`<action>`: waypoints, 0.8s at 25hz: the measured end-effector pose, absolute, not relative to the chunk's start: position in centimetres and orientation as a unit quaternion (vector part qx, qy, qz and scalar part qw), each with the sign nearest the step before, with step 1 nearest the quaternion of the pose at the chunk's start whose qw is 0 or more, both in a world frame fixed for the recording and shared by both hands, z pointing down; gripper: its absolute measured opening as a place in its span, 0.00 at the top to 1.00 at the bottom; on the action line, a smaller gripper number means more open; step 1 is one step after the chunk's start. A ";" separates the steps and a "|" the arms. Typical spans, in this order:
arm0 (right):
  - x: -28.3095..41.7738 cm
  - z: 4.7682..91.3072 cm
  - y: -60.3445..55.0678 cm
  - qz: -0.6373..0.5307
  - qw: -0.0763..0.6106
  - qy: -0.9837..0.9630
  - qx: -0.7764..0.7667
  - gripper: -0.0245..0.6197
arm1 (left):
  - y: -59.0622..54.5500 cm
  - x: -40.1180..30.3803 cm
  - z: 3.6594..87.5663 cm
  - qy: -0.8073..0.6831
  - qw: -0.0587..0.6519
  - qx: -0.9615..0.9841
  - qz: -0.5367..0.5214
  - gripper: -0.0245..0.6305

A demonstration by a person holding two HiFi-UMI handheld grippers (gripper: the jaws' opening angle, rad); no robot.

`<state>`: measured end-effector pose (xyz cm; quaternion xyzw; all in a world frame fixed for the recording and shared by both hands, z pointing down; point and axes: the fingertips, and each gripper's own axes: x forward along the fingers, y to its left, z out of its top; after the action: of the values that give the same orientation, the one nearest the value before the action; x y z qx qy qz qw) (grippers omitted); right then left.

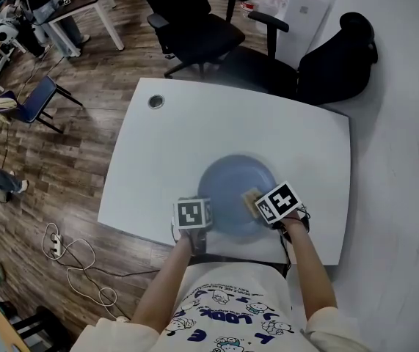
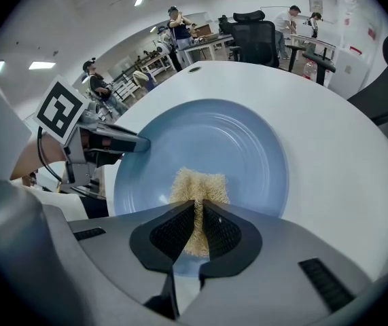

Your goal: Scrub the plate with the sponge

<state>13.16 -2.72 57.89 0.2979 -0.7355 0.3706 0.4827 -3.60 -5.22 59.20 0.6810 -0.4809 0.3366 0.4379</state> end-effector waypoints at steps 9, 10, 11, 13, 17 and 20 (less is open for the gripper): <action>13.8 57.9 -4.3 0.370 0.478 -0.731 0.315 0.89 | -5.8 -4.0 59.0 -0.488 0.424 0.685 0.335 0.87; 13.9 57.9 -4.5 0.370 0.478 -0.731 0.317 0.89 | -5.7 -3.9 59.1 -0.488 0.424 0.685 0.336 0.87; 14.1 58.0 -4.7 0.369 0.477 -0.730 0.320 0.89 | -5.7 -3.8 59.1 -0.487 0.425 0.685 0.336 0.87; 14.3 58.0 -5.2 0.369 0.475 -0.730 0.324 0.89 | -5.6 -3.7 59.2 -0.485 0.430 0.684 0.335 0.87; 14.5 57.9 -6.2 0.368 0.470 -0.730 0.332 0.89 | -5.6 -3.7 59.1 -0.485 0.431 0.683 0.335 0.87; 14.6 58.0 -6.8 0.365 0.466 -0.730 0.341 0.89 | -5.7 -3.5 59.2 -0.483 0.434 0.685 0.332 0.87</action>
<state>14.61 -6.84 57.97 0.3412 -0.7300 0.3655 0.4659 -3.49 -5.71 59.17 0.6848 -0.4826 0.3315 0.4338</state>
